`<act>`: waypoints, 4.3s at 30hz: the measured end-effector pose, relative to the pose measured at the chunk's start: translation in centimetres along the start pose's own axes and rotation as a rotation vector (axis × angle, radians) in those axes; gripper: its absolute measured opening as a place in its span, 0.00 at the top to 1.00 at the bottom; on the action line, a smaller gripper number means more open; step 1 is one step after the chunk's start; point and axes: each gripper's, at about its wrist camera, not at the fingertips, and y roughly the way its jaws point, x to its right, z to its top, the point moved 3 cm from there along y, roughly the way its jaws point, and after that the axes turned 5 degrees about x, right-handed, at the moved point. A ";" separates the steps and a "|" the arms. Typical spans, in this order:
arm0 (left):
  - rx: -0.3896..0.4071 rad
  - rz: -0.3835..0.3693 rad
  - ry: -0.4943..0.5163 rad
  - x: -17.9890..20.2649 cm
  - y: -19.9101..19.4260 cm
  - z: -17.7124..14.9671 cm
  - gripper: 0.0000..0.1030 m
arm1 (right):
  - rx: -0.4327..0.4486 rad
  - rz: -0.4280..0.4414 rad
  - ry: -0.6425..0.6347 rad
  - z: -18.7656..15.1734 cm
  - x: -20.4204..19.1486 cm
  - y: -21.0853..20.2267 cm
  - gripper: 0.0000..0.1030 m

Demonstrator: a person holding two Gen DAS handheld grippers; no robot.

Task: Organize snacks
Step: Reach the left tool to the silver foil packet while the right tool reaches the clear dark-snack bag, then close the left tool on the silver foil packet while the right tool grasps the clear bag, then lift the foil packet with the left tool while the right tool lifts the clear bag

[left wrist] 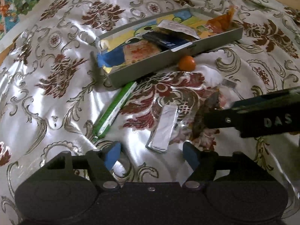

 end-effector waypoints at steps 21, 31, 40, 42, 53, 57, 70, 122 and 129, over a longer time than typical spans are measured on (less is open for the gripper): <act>0.032 -0.061 -0.067 -0.4 2.0 0.8 0.45 | 0.031 -0.031 0.252 1.9 1.0 3.6 0.44; 0.005 -0.131 -0.150 -1.0 1.7 1.0 0.60 | 0.046 -0.088 0.259 1.7 1.5 2.3 0.73; -0.068 -0.259 -0.280 -0.7 1.9 0.5 0.76 | 0.023 -0.109 0.264 2.1 3.4 0.7 0.76; -0.061 -0.248 -0.283 -0.8 2.0 0.5 0.73 | 0.010 -0.094 0.283 1.9 3.5 0.9 0.70; -0.069 -0.255 -0.488 -3.5 3.4 0.3 0.72 | 0.028 -0.104 0.131 1.5 0.9 3.0 0.49; -0.074 -0.266 -0.499 -3.4 3.5 0.4 0.72 | 0.048 -0.087 0.114 1.5 1.1 3.5 0.45; -0.094 -0.278 -0.444 -1.9 2.0 0.1 0.93 | 0.021 -0.096 0.076 2.0 1.0 0.7 0.78; 0.245 -0.358 -0.439 1.6 -8.4 4.0 0.97 | 0.134 -0.031 0.020 4.8 1.0 -12.7 0.88; 0.275 -0.325 -0.470 0.7 -8.1 5.4 0.97 | 0.121 -0.017 0.008 6.5 1.4 -12.7 0.88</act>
